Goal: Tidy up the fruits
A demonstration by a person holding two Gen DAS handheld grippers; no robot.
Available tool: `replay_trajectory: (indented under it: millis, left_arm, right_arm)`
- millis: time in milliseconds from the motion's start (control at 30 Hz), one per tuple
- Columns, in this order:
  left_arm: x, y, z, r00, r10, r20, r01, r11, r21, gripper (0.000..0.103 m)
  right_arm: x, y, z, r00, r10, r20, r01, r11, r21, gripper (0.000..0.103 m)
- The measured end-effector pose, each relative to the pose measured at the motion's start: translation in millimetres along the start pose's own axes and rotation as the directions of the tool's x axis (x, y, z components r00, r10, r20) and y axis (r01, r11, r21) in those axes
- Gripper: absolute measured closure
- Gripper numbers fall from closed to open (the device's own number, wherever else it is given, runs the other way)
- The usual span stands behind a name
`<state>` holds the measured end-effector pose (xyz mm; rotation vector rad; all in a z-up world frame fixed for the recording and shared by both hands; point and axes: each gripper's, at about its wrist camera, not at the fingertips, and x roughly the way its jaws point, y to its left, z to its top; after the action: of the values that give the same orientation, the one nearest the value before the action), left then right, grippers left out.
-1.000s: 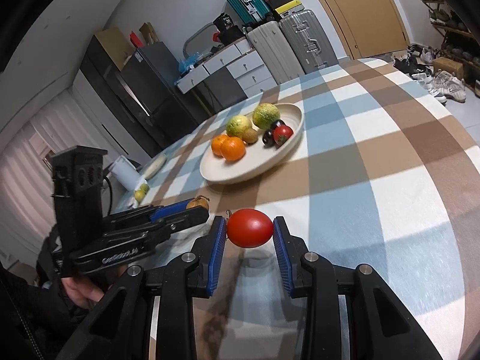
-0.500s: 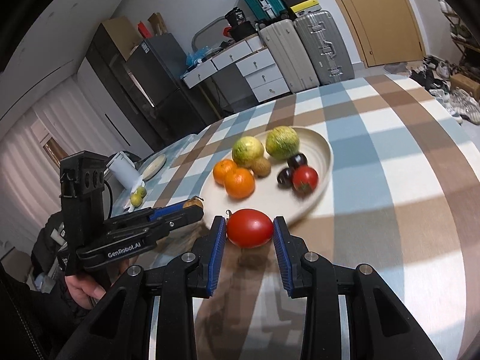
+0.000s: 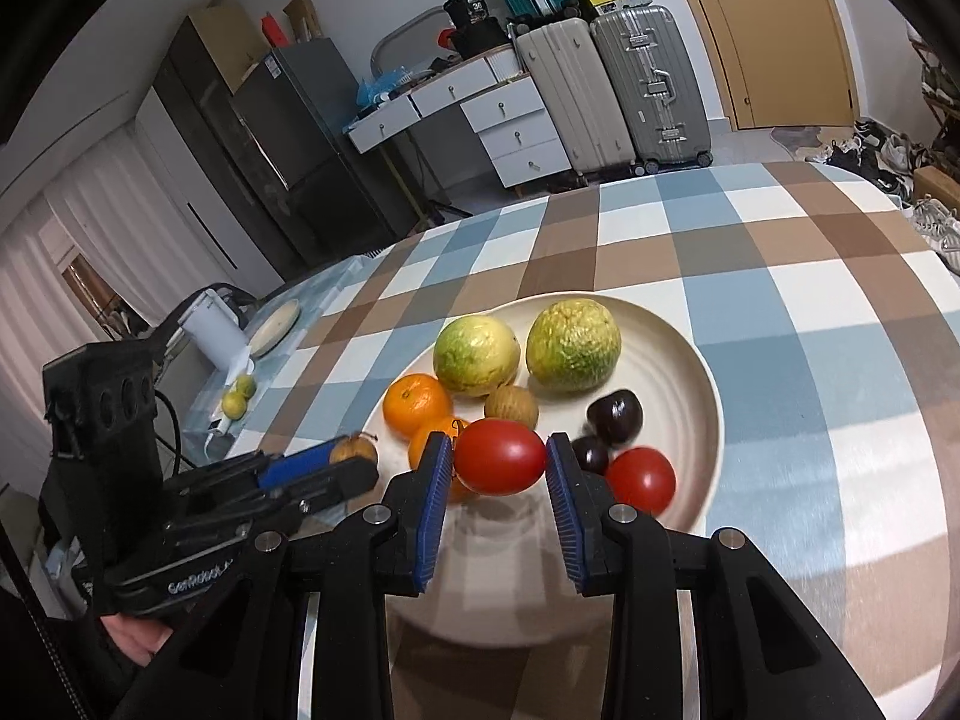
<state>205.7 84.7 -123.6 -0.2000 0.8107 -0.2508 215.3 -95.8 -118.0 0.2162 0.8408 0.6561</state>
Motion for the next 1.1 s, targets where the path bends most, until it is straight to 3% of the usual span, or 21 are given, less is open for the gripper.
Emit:
replay_trajectory:
  millis: [333, 367, 400, 467, 567, 633, 733, 800, 900, 1033, 1100]
  left_arm:
    - [7.0, 1.6, 0.2, 1.000, 0.003, -0.014, -0.003, 1.000, 0.000, 0.081]
    - [5.8, 1.4, 0.5, 1.000, 0.002, -0.010, -0.002, 1.000, -0.005, 0.081]
    - [4.4, 1.5, 0.9, 1.000, -0.002, -0.006, 0.002, 1.000, -0.007, 0.081]
    - [1.0, -1.2, 1.9, 1.000, -0.002, 0.007, 0.002, 1.000, 0.003, 0.081]
    - [-2.3, -4.8, 3.1, 1.000, 0.007, 0.011, -0.007, 1.000, 0.013, 0.080]
    - [-5.8, -7.5, 4.3, 1.000, 0.019, 0.012, -0.020, 1.000, 0.016, 0.074]
    - [-19.5, -12.7, 3.9, 0.998, 0.035, 0.045, -0.036, 0.999, 0.009, 0.054]
    - [-30.9, -15.4, 3.0, 0.996, 0.053, 0.070, -0.053, 0.999, -0.002, 0.033]
    - [-49.5, -19.9, 1.6, 0.991, 0.079, 0.106, -0.076, 0.997, -0.024, 0.023]
    - [-74.0, -29.4, -0.3, 0.984, 0.110, 0.139, -0.107, 0.994, -0.035, 0.020]
    - [-88.3, -37.3, -1.7, 0.972, 0.160, 0.170, -0.158, 0.987, -0.027, 0.018]
  right_arm:
    - [17.3, 0.3, 4.0, 0.999, -0.046, -0.023, 0.045, 0.999, -0.006, 0.070]
    - [17.0, 0.7, 3.7, 0.999, -0.044, -0.021, 0.044, 0.999, -0.007, 0.067]
    - [15.9, 1.4, 4.3, 0.999, -0.042, -0.014, 0.042, 0.999, -0.009, 0.054]
    - [9.5, 3.0, 3.9, 0.999, -0.030, 0.016, 0.030, 0.999, -0.013, 0.040]
    - [-2.8, 6.6, 4.9, 0.998, -0.033, 0.056, 0.034, 0.999, -0.030, 0.036]
    - [-13.4, 8.0, 4.3, 0.996, -0.028, 0.081, 0.030, 0.999, -0.028, 0.032]
    - [-28.3, 9.7, 1.8, 0.993, -0.039, 0.113, 0.042, 0.999, -0.025, 0.023]
    - [-40.1, 11.5, -0.8, 0.990, -0.044, 0.137, 0.047, 0.999, -0.021, 0.016]
    - [-58.4, 16.2, -4.8, 0.983, -0.058, 0.172, 0.062, 0.998, -0.019, 0.008]
    - [-86.5, 27.2, -13.7, 0.969, -0.078, 0.236, 0.088, 0.996, -0.032, 0.002]
    - [-101.6, 33.9, -18.8, 0.959, -0.080, 0.273, 0.095, 0.995, -0.043, 0.000]
